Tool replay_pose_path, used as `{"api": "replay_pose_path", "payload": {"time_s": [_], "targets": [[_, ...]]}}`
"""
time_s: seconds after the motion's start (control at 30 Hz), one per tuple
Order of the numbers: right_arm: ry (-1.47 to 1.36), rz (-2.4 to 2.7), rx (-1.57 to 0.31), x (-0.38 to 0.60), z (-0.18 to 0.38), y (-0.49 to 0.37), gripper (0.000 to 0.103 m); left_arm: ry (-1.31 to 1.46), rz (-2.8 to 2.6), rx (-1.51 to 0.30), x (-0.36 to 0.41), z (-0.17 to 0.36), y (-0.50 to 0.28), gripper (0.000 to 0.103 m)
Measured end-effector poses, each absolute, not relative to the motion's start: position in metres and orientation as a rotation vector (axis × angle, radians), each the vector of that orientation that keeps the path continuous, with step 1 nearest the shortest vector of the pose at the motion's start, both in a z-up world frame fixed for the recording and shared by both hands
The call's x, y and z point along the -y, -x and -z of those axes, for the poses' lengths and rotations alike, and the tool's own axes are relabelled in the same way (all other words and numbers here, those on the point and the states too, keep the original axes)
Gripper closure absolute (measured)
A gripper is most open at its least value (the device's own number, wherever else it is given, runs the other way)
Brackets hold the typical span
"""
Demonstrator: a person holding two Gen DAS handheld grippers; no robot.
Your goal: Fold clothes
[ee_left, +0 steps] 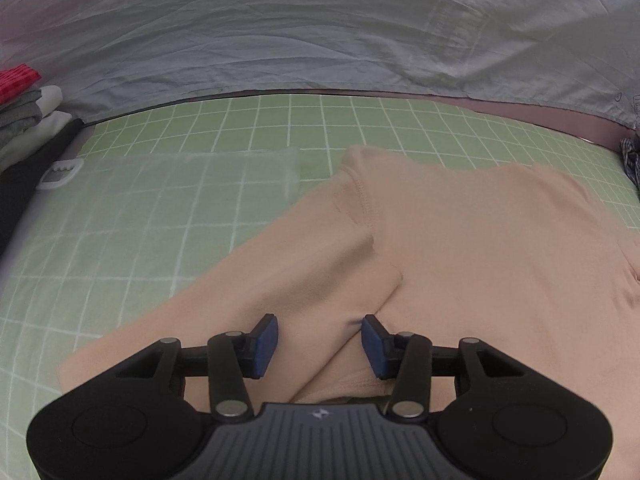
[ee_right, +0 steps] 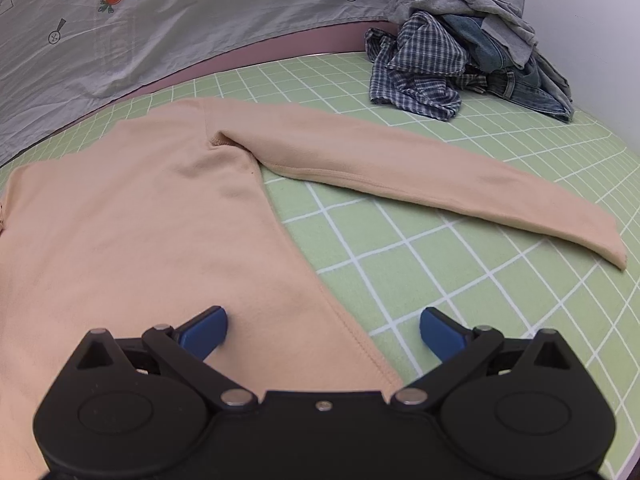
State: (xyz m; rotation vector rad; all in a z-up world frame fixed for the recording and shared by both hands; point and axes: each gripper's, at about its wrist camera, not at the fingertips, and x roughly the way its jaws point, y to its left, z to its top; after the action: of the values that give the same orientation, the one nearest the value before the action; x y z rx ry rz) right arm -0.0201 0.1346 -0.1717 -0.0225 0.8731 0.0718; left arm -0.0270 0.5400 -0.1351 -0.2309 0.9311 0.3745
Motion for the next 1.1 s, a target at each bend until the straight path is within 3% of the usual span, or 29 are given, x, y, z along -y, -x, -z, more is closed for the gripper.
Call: {"api": "replay_pose_path", "payload": {"time_s": [0.17, 0.27, 0.33, 0.37, 0.57, 0.77, 1.1], "targets": [[0.017, -0.059, -0.878, -0.136, 0.171, 0.020, 0.000, 0.186, -0.371, -0.930, -0.534, 0.137, 0.027, 0.050], [0.014, -0.051, -0.880, -0.137, 0.171, 0.019, 0.000, 0.156, -0.378, -0.914, -0.532, 0.139, 0.028, 0.055], [0.012, -0.045, -0.882, -0.137, 0.171, 0.019, 0.000, 0.199, -0.423, -0.893, -0.540, 0.137, 0.032, 0.086], [0.011, -0.043, -0.883, -0.138, 0.171, 0.019, 0.000, 0.264, -0.445, -0.880, -0.549, 0.136, 0.036, 0.094], [0.009, -0.034, -0.890, -0.139, 0.171, 0.018, 0.000, 0.434, -0.618, -0.739, -0.590, 0.103, 0.084, 0.096], [0.010, -0.035, -0.898, -0.139, 0.170, 0.017, 0.000, 0.478, -0.880, -0.615, -0.618, 0.070, 0.182, 0.096], [0.025, -0.075, -0.894, -0.137, 0.170, 0.016, 0.000, 0.690, -1.151, -0.622, -0.618, 0.106, 0.322, 0.094]]}}
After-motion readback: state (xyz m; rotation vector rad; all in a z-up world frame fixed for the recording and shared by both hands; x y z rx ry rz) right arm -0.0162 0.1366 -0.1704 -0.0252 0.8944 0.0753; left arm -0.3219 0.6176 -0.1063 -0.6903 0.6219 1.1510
